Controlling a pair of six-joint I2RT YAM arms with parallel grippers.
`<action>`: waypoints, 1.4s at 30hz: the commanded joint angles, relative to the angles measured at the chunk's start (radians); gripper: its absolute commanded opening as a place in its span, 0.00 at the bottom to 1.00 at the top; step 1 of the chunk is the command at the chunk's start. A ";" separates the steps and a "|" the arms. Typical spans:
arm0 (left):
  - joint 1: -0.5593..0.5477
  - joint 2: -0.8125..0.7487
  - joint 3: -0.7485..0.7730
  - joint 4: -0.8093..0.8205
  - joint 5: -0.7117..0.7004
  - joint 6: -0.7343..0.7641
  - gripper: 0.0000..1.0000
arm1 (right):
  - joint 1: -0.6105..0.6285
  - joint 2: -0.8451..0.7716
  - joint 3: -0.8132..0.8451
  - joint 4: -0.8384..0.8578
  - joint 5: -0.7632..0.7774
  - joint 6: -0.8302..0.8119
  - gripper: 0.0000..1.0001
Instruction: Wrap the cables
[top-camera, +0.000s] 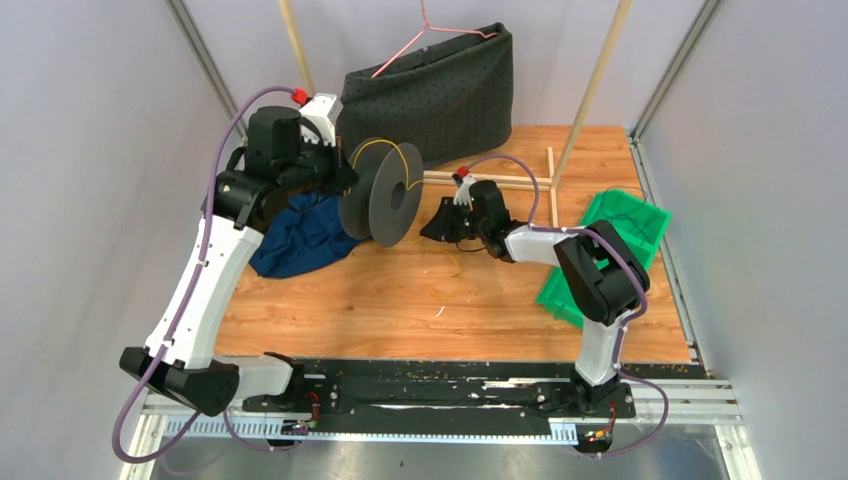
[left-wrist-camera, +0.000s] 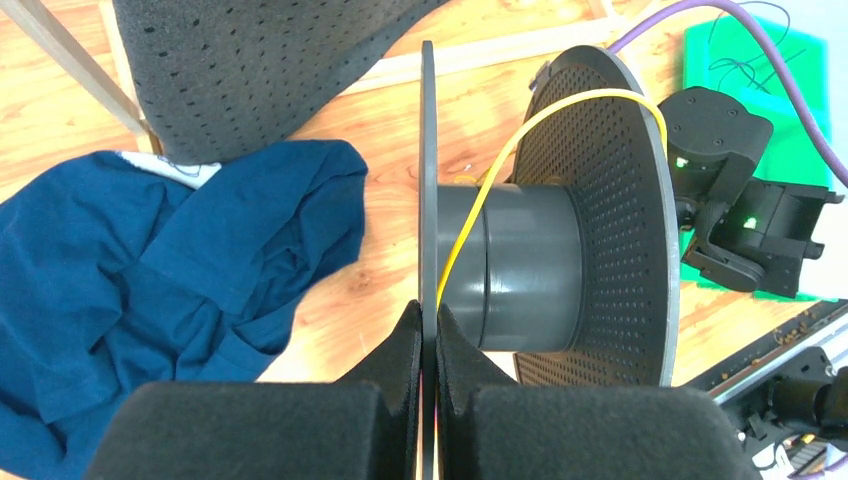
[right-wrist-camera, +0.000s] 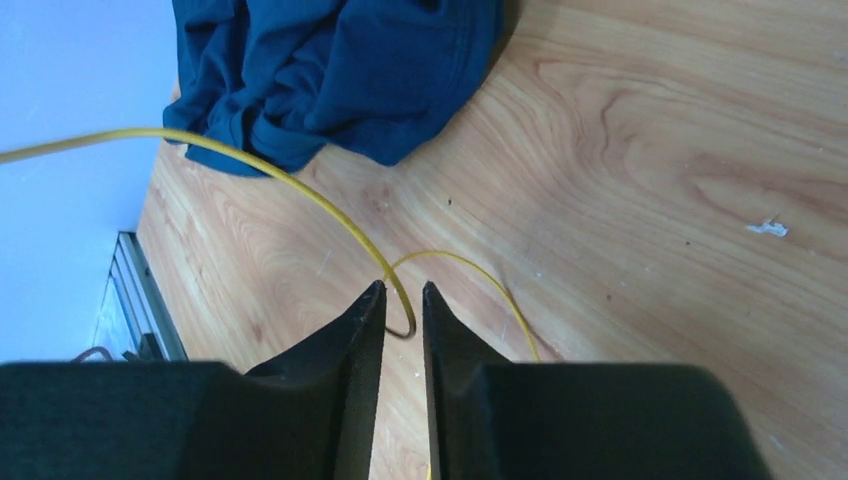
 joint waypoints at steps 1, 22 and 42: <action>-0.005 -0.033 0.001 0.039 0.034 -0.016 0.00 | 0.008 0.005 0.050 0.017 0.055 0.017 0.11; -0.005 -0.082 -0.041 0.007 0.220 0.167 0.00 | -0.228 -0.228 0.117 -0.562 0.427 -0.223 0.01; -0.008 -0.098 -0.236 0.628 -0.119 -0.431 0.00 | 0.138 -0.391 -0.054 -0.746 0.567 -0.339 0.01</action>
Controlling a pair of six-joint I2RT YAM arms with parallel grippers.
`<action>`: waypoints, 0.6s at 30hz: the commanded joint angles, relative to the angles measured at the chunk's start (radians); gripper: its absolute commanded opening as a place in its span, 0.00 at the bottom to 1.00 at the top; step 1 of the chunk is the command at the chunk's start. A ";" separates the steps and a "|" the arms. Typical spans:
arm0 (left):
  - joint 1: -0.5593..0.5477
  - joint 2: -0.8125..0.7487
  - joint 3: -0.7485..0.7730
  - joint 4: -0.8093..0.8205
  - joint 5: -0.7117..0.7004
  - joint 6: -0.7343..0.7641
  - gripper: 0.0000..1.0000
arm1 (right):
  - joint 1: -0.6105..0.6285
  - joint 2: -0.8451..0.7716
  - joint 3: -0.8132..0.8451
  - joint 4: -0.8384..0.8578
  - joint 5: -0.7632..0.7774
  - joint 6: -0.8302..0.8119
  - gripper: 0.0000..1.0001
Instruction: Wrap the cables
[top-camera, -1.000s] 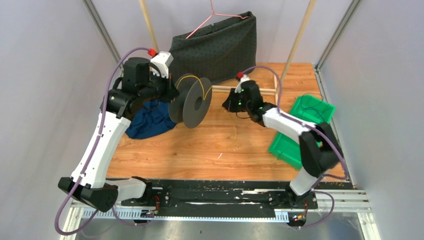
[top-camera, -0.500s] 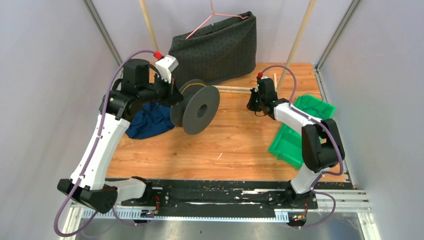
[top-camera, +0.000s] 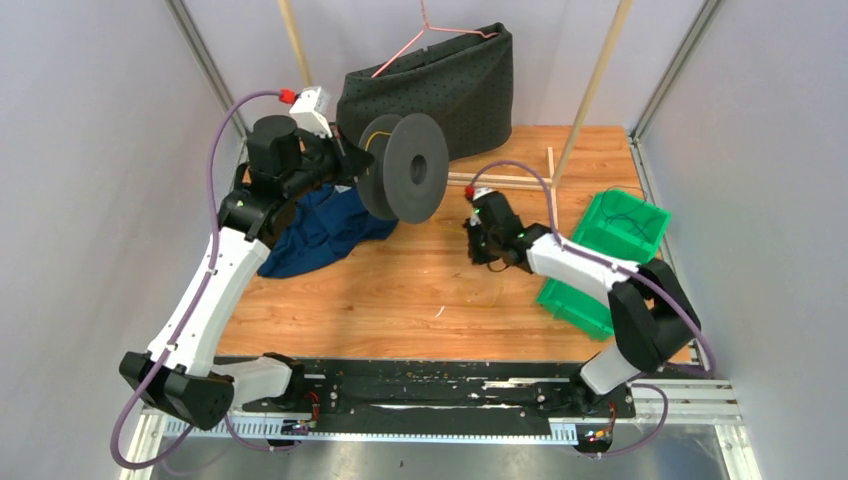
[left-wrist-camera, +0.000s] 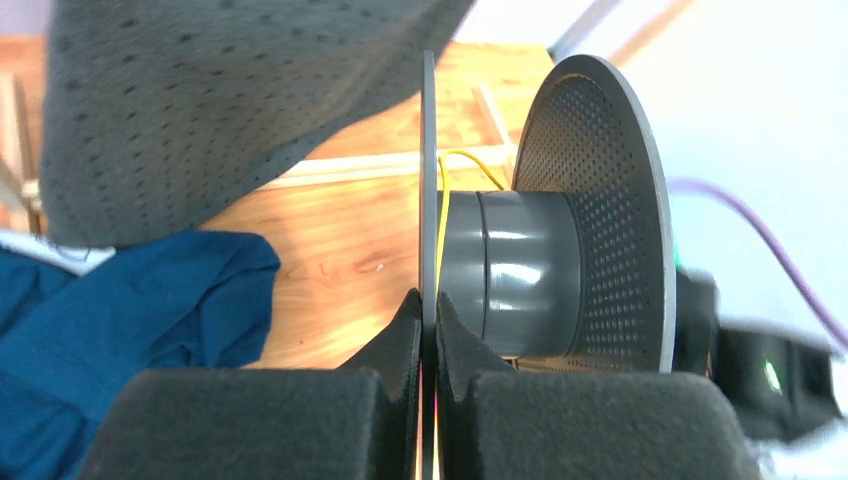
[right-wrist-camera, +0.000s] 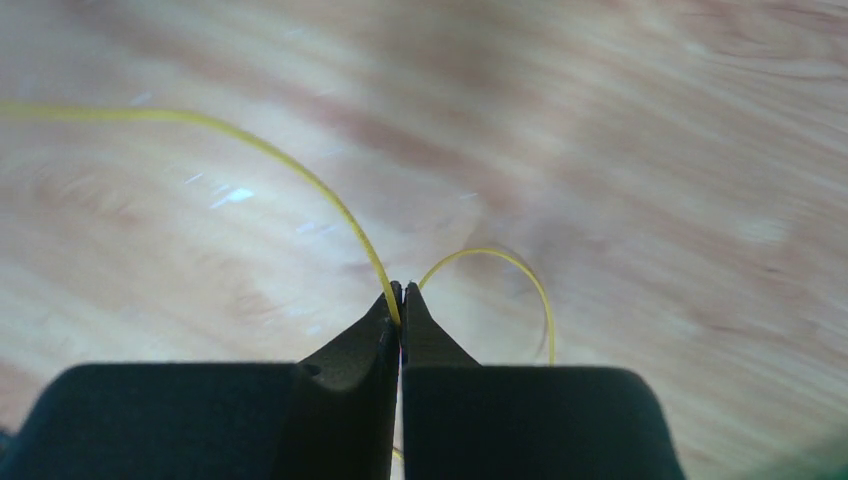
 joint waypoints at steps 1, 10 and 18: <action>-0.008 -0.036 -0.076 0.263 -0.272 -0.253 0.00 | 0.181 -0.116 -0.018 -0.098 0.126 -0.028 0.01; -0.049 -0.073 -0.109 0.211 -0.643 -0.194 0.00 | 0.473 -0.334 0.041 -0.132 0.134 -0.283 0.01; -0.120 -0.078 -0.136 0.140 -0.795 -0.096 0.00 | 0.481 -0.347 0.288 -0.197 -0.065 -0.419 0.01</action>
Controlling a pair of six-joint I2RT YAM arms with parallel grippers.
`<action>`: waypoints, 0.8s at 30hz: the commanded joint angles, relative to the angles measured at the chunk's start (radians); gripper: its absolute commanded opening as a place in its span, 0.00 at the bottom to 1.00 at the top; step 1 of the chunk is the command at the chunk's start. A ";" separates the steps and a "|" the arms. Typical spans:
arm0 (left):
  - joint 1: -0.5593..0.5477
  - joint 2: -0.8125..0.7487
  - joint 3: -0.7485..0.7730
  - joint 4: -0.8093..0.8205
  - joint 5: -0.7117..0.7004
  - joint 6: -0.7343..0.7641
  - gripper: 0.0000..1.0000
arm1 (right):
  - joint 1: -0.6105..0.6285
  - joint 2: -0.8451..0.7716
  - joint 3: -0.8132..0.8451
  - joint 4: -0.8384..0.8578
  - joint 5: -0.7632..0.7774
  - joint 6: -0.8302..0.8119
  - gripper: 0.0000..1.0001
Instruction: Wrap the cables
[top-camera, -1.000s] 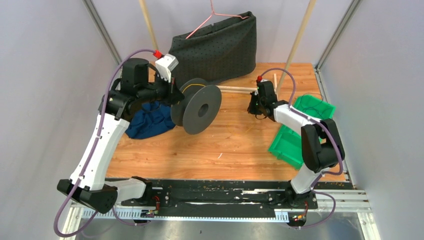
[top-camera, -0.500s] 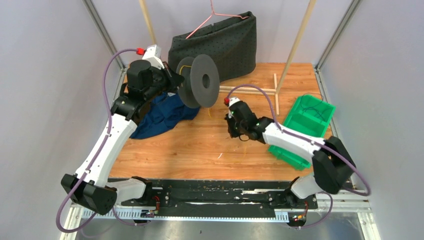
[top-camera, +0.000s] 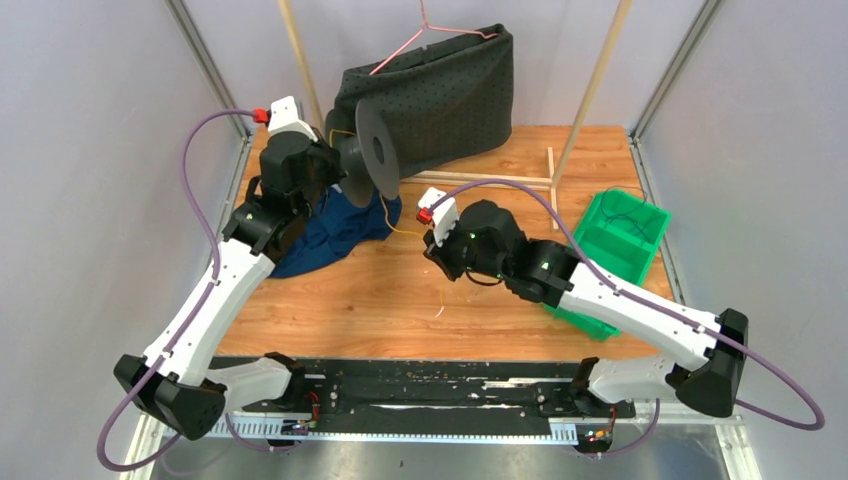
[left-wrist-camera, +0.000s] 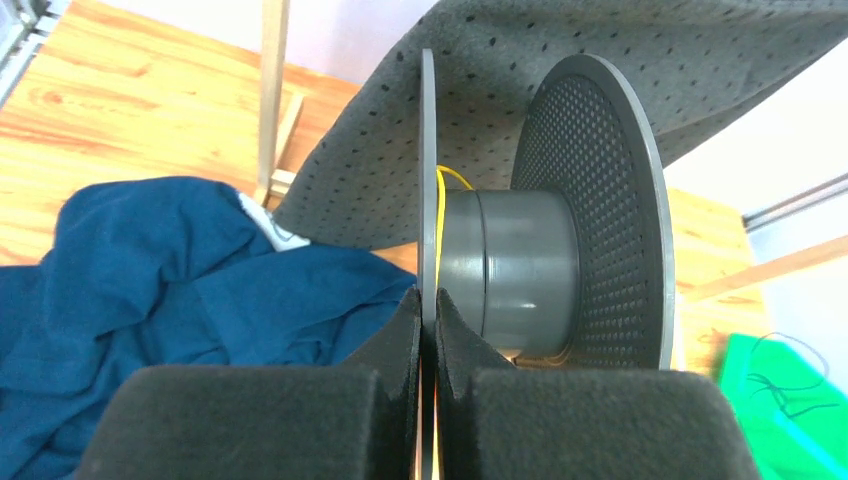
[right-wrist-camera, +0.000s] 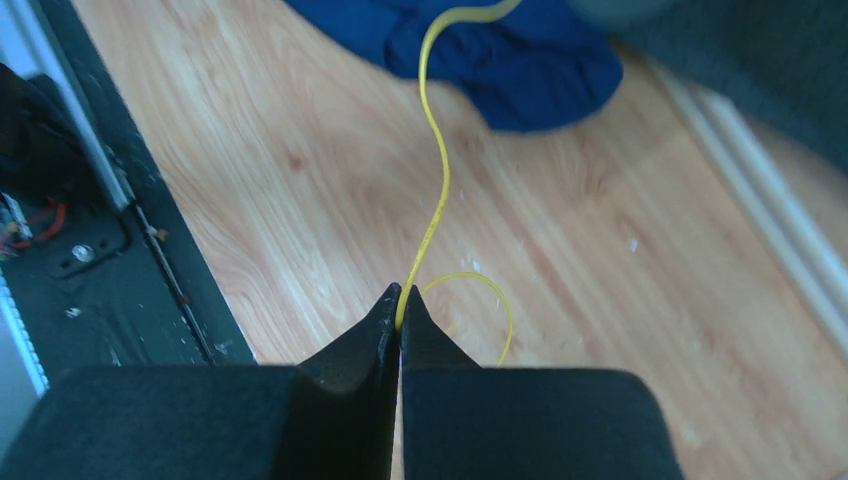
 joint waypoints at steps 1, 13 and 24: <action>-0.049 -0.027 -0.012 0.029 -0.149 0.061 0.00 | 0.010 -0.006 0.144 -0.042 -0.112 -0.115 0.01; -0.105 -0.031 -0.041 -0.009 -0.060 0.132 0.00 | 0.010 0.076 0.432 -0.107 -0.209 -0.172 0.01; -0.125 0.004 -0.077 -0.035 0.226 0.298 0.00 | -0.011 0.074 0.489 -0.119 -0.200 -0.180 0.01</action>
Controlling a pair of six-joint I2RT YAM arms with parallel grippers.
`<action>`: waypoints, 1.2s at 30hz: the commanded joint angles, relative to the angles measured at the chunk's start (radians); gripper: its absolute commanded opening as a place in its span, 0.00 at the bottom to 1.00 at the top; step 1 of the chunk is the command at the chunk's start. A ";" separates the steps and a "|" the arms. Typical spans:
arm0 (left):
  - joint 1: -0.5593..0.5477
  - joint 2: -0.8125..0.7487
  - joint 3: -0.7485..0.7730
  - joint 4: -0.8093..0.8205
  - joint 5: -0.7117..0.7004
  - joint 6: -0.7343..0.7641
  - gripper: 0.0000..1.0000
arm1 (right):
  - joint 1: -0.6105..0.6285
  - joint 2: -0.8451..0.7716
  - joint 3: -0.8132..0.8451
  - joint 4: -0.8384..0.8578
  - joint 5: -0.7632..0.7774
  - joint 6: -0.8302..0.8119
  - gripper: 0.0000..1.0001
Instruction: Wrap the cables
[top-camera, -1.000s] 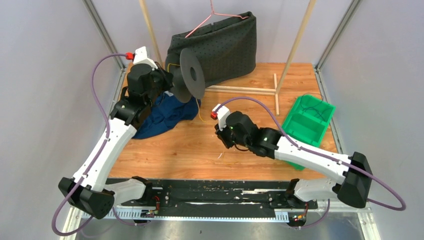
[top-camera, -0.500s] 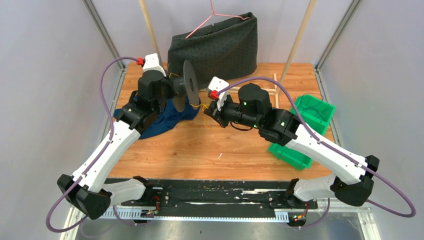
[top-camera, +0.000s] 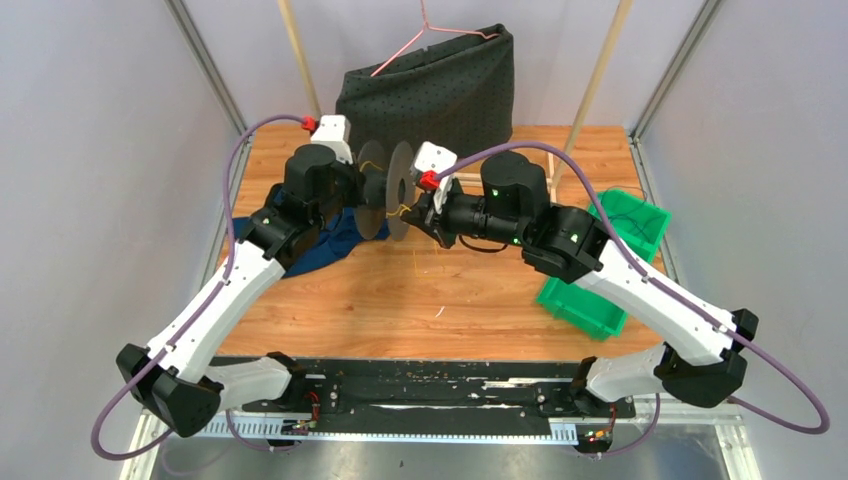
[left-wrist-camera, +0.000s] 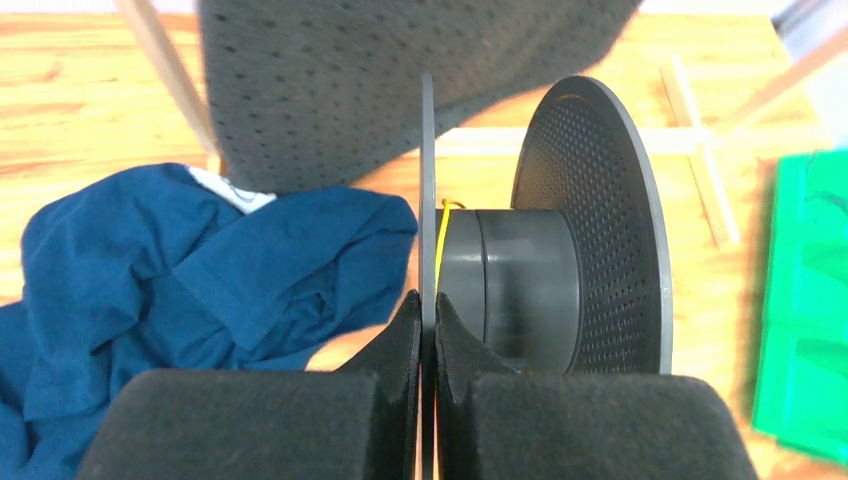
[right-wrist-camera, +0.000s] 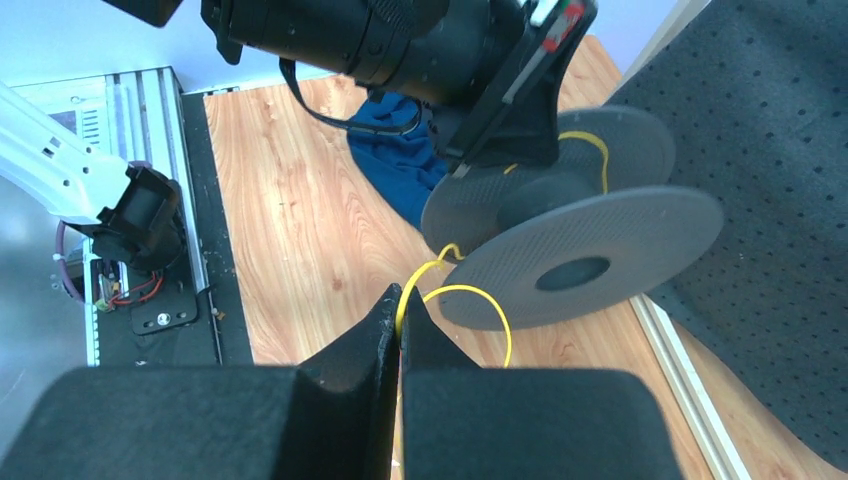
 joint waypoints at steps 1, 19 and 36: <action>-0.017 -0.016 -0.047 0.032 0.190 0.136 0.00 | -0.025 -0.004 0.041 -0.018 0.026 -0.034 0.01; -0.019 -0.150 -0.058 -0.219 0.692 0.476 0.00 | -0.362 0.029 -0.194 -0.012 0.003 0.094 0.01; -0.018 -0.132 0.143 -0.054 0.583 0.300 0.00 | -0.483 -0.081 -0.507 0.045 -0.158 0.257 0.63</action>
